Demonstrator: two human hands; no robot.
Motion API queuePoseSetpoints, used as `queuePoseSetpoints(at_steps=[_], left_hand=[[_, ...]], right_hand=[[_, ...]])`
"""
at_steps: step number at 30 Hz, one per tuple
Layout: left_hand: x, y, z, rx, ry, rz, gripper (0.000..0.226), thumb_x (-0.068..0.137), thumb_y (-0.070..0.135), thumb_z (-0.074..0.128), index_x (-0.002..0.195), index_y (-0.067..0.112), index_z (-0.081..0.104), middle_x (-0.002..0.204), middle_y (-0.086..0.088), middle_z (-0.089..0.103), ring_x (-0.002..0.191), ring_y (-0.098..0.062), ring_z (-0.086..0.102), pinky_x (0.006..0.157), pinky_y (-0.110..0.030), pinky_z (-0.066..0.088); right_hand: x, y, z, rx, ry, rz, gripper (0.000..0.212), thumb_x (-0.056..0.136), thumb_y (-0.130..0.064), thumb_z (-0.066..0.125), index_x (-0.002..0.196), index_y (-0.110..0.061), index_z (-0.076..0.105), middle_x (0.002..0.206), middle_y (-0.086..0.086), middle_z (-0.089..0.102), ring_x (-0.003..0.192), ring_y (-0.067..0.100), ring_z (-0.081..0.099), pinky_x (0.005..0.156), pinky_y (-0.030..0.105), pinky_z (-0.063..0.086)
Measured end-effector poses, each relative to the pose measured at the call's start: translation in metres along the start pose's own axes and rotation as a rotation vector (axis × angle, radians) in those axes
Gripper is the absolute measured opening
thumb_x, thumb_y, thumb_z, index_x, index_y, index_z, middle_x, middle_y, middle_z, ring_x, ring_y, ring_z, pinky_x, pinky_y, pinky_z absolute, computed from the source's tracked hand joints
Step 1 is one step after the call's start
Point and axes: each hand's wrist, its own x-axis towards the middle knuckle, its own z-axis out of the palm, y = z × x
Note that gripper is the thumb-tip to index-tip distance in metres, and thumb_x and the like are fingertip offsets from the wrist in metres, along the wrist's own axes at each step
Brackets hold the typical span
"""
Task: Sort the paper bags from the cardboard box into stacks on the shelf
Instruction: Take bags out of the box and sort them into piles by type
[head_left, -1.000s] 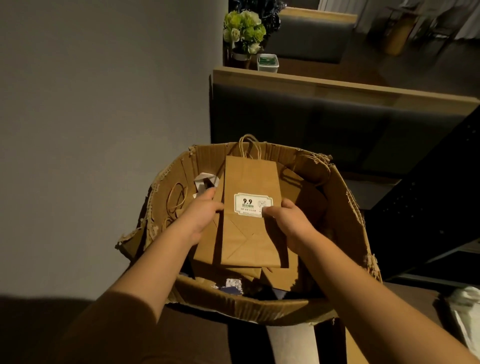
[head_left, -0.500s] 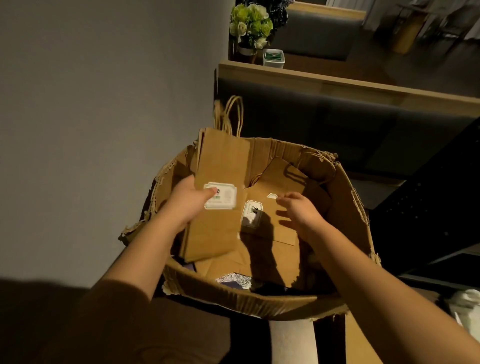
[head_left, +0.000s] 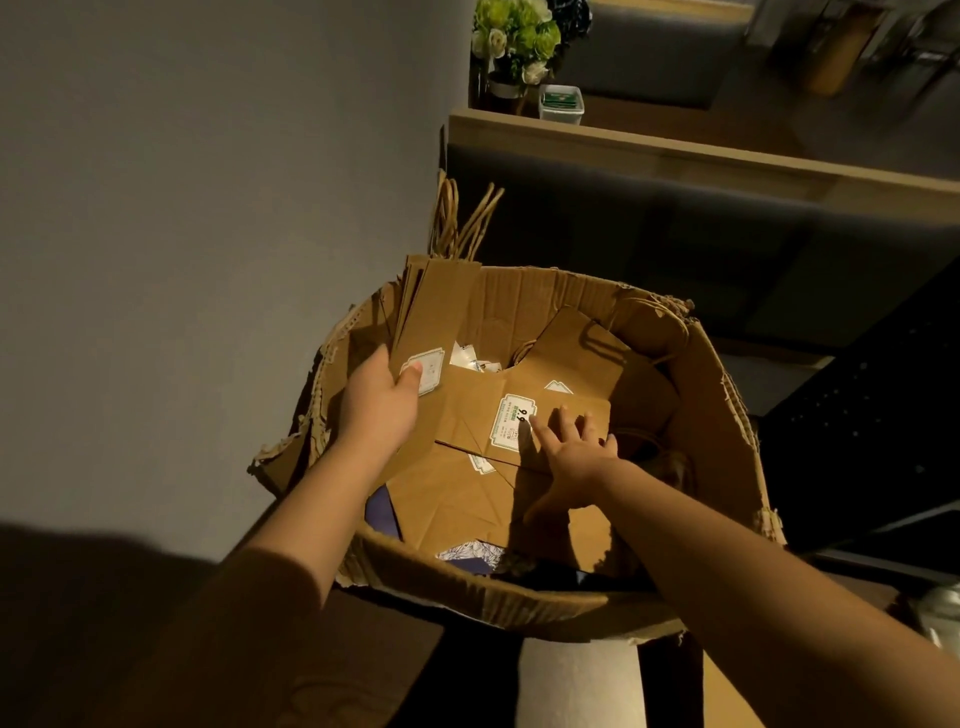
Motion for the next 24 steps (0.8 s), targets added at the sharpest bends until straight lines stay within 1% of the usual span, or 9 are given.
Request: queuePoseSetpoints(at_steps=[3,6,10,12,13,17,20,22,24], left_hand=[[0.0,-0.002,0.001,-0.005,-0.013,-0.009,0.046,0.097,0.033,0.051,0.139,0.015,0.047,0.134,-0.005,0.058,0.123,-0.026,0.055,0.101,-0.05,0.047],[0.0,-0.001,0.001,-0.009,-0.015,-0.012,0.045,0.098,0.031,0.051,0.139,0.015,0.047,0.134,-0.005,0.058,0.123,-0.025,0.054,0.102,-0.049,0.046],[-0.002,0.001,0.0,-0.004,0.001,0.012,0.037,0.099,0.027,0.051,0.133,0.013,0.051,0.127,-0.005,0.061,0.119,-0.025,0.057,0.099,-0.044,0.048],[-0.004,0.001,-0.001,0.004,0.003,0.012,0.04,0.099,0.026,0.05,0.136,0.011,0.048,0.13,-0.006,0.059,0.122,-0.026,0.055,0.1,-0.042,0.047],[-0.005,0.001,-0.001,0.007,0.006,0.01,0.044,0.099,0.027,0.05,0.139,0.01,0.045,0.134,-0.007,0.057,0.125,-0.026,0.053,0.102,-0.043,0.046],[-0.012,0.012,-0.007,0.034,0.054,0.067,0.053,0.099,0.03,0.05,0.145,0.007,0.037,0.143,-0.011,0.047,0.134,-0.029,0.044,0.105,-0.04,0.041],[-0.017,0.028,-0.016,0.027,0.138,0.132,0.067,0.098,0.032,0.053,0.152,0.009,0.021,0.152,-0.012,0.036,0.14,-0.029,0.035,0.111,-0.043,0.035],[-0.014,0.033,-0.023,-0.007,0.174,0.208,0.061,0.095,0.033,0.058,0.147,0.012,0.035,0.141,-0.01,0.05,0.128,-0.025,0.05,0.102,-0.046,0.047],[-0.015,0.037,-0.028,-0.039,0.209,0.315,0.033,0.092,0.032,0.062,0.12,0.014,0.059,0.108,0.004,0.067,0.098,-0.012,0.064,0.082,-0.041,0.057]], right_hand=[[0.005,0.002,0.004,-0.025,-0.037,0.056,0.131,0.065,-0.063,0.077,0.151,-0.035,-0.018,0.159,0.013,-0.02,0.144,0.046,-0.013,0.115,0.06,0.017],[0.004,-0.003,0.001,-0.132,-0.07,0.031,0.117,0.077,-0.058,0.07,0.151,-0.034,-0.018,0.159,0.022,-0.003,0.141,0.053,0.012,0.111,0.055,0.032],[-0.001,-0.013,-0.005,-0.186,-0.021,-0.006,0.086,0.09,-0.026,0.056,0.153,-0.026,-0.003,0.144,0.026,0.033,0.11,0.036,0.054,0.082,0.04,0.054],[-0.007,-0.012,-0.009,-0.182,0.056,-0.065,0.071,0.091,-0.013,0.054,0.15,-0.018,0.015,0.112,0.014,0.055,0.091,0.028,0.054,0.069,0.036,0.05],[-0.01,-0.011,-0.012,-0.177,0.085,-0.085,0.062,0.092,-0.01,0.053,0.146,-0.019,0.024,0.098,0.008,0.056,0.086,0.026,0.053,0.066,0.036,0.047],[-0.026,-0.003,-0.026,-0.194,0.21,-0.098,0.045,0.093,-0.012,0.049,0.137,-0.019,0.042,0.117,0.009,0.061,0.105,0.03,0.06,0.076,0.039,0.052],[-0.038,0.008,-0.045,-0.133,0.341,-0.09,0.039,0.091,-0.005,0.049,0.128,-0.016,0.051,0.111,0.008,0.06,0.097,0.026,0.062,0.078,0.038,0.057],[-0.046,0.019,-0.061,-0.082,0.416,-0.103,0.034,0.091,-0.01,0.055,0.124,-0.019,0.055,0.107,0.005,0.061,0.096,0.023,0.062,0.079,0.036,0.057],[-0.054,0.03,-0.076,-0.046,0.49,-0.132,0.028,0.091,-0.015,0.059,0.118,-0.021,0.056,0.105,0.003,0.062,0.097,0.022,0.062,0.08,0.035,0.057]])
